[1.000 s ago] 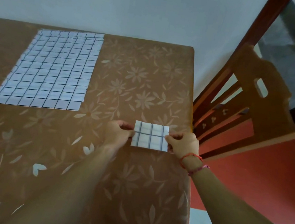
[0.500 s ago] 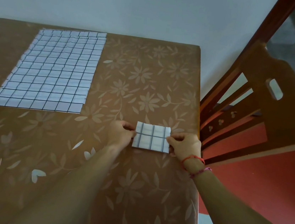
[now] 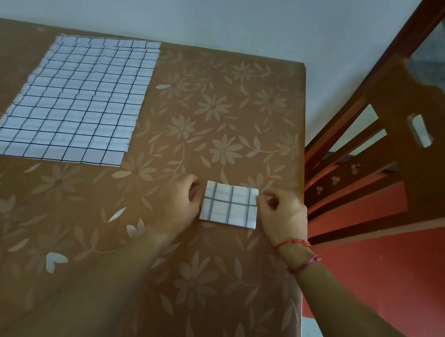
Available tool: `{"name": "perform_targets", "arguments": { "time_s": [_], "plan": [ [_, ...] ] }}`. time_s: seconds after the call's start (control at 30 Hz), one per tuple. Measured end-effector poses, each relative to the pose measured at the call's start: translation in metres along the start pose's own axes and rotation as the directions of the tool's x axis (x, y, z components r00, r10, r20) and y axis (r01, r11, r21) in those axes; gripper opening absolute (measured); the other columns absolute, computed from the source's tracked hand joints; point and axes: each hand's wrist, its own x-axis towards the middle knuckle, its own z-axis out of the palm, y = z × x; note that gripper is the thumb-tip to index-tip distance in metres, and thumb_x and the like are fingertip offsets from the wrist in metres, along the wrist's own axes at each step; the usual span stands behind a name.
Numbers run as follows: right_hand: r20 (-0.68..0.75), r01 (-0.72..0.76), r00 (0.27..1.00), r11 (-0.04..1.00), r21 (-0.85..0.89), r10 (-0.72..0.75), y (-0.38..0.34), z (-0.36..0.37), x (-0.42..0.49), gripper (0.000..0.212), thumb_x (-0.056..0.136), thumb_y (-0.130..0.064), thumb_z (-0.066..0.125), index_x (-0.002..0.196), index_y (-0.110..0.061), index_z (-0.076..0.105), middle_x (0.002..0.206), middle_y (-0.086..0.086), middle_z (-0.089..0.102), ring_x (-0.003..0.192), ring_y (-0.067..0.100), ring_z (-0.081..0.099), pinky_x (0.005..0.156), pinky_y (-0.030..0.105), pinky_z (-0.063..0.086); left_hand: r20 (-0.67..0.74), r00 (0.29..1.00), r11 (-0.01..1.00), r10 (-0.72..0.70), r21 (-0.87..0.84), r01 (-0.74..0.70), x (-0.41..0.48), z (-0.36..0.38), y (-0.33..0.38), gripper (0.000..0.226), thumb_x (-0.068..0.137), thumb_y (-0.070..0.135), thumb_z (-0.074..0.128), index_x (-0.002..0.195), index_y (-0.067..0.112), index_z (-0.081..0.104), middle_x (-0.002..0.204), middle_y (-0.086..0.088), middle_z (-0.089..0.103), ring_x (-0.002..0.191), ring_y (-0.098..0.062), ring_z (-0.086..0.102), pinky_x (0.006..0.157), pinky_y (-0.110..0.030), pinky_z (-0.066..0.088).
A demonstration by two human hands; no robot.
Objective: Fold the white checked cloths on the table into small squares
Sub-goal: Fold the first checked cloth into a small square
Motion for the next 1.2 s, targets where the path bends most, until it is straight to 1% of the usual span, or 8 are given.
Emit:
{"name": "perform_targets", "arguments": {
  "time_s": [0.1,0.2,0.33,0.53,0.77,0.97,1.1,1.2],
  "plan": [
    [-0.001,0.322,0.947,0.945,-0.064,-0.323,-0.016,0.014,-0.013,0.024,0.089,-0.016,0.058,0.11,-0.008,0.067,0.103,0.005,0.06,0.092,0.018,0.057,0.081,0.028,0.049,0.097,0.946,0.939,0.311,0.123,-0.321,-0.009,0.002,-0.008,0.036,0.099,0.024,0.04,0.125,0.009,0.06,0.127,-0.004,0.059,0.118,-0.018,0.053,0.098,-0.03,0.043],
    [0.136,0.534,0.844,0.838,-0.111,-0.52,-0.022,0.047,-0.021,0.04,0.095,-0.015,0.041,0.13,0.0,0.052,0.131,0.016,0.053,0.122,0.027,0.05,0.104,0.036,0.042,0.154,0.899,0.879,0.411,0.193,-0.435,-0.013,0.016,-0.019,0.048,0.1,0.023,0.032,0.142,0.004,0.045,0.149,-0.011,0.044,0.141,-0.022,0.034,0.114,-0.037,0.031],
    [0.308,0.536,0.827,0.825,-0.178,-0.471,-0.01,0.077,-0.019,0.056,0.1,-0.027,0.016,0.146,0.0,0.03,0.155,0.016,0.027,0.146,0.026,0.018,0.118,0.043,0.023,0.235,0.877,0.816,0.418,0.327,-0.477,-0.017,0.027,-0.029,0.051,0.103,0.024,0.026,0.148,0.002,0.033,0.156,-0.013,0.031,0.147,-0.021,0.022,0.118,-0.038,0.019],
    [0.353,0.559,0.822,0.748,-0.357,-0.446,-0.006,0.083,-0.017,0.057,0.099,-0.03,0.017,0.145,0.0,0.034,0.153,0.016,0.032,0.144,0.027,0.026,0.116,0.043,0.026,0.31,0.854,0.723,0.417,0.456,-0.519,-0.017,0.032,-0.047,0.052,0.104,0.025,0.02,0.15,0.002,0.027,0.158,-0.013,0.025,0.149,-0.021,0.016,0.118,-0.043,0.024],
    [0.392,0.54,0.834,0.721,-0.434,-0.388,-0.008,0.085,-0.018,0.062,0.098,-0.037,0.015,0.15,-0.004,0.024,0.157,0.014,0.02,0.147,0.025,0.014,0.118,0.044,0.02,0.345,0.853,0.691,0.392,0.501,-0.52,-0.014,0.026,-0.05,0.055,0.104,0.029,0.014,0.152,0.004,0.024,0.16,-0.01,0.021,0.149,-0.019,0.013,0.119,-0.041,0.018],
    [0.45,0.532,0.835,0.675,-0.512,-0.317,0.018,0.049,-0.01,0.069,0.099,-0.05,0.014,0.152,-0.008,0.001,0.161,0.008,-0.002,0.149,0.02,-0.003,0.121,0.04,0.007,0.354,0.868,0.719,0.349,0.493,-0.49,-0.015,0.025,-0.046,0.055,0.103,0.03,0.017,0.153,0.005,0.021,0.161,-0.008,0.019,0.149,-0.017,0.012,0.119,-0.034,0.011],
    [0.454,0.511,0.845,0.674,-0.533,-0.282,0.025,0.035,-0.01,0.072,0.097,-0.051,0.016,0.152,-0.007,0.001,0.161,0.01,-0.001,0.149,0.022,-0.001,0.121,0.041,0.007,0.367,0.873,0.754,0.321,0.458,-0.47,-0.016,0.024,-0.042,0.055,0.104,0.031,0.015,0.153,0.007,0.016,0.162,-0.006,0.013,0.15,-0.014,0.005,0.12,-0.031,0.005],
    [0.475,0.514,0.838,0.684,-0.518,-0.27,0.02,0.034,-0.009,0.071,0.098,-0.05,0.016,0.152,-0.007,0.0,0.161,0.009,-0.002,0.149,0.021,-0.003,0.121,0.039,0.004,0.401,0.874,0.849,0.273,0.326,-0.415,-0.013,0.02,-0.038,0.053,0.105,0.028,0.019,0.155,0.014,0.005,0.162,0.004,-0.004,0.147,-0.005,-0.011,0.121,-0.028,-0.002]
  ]
}}
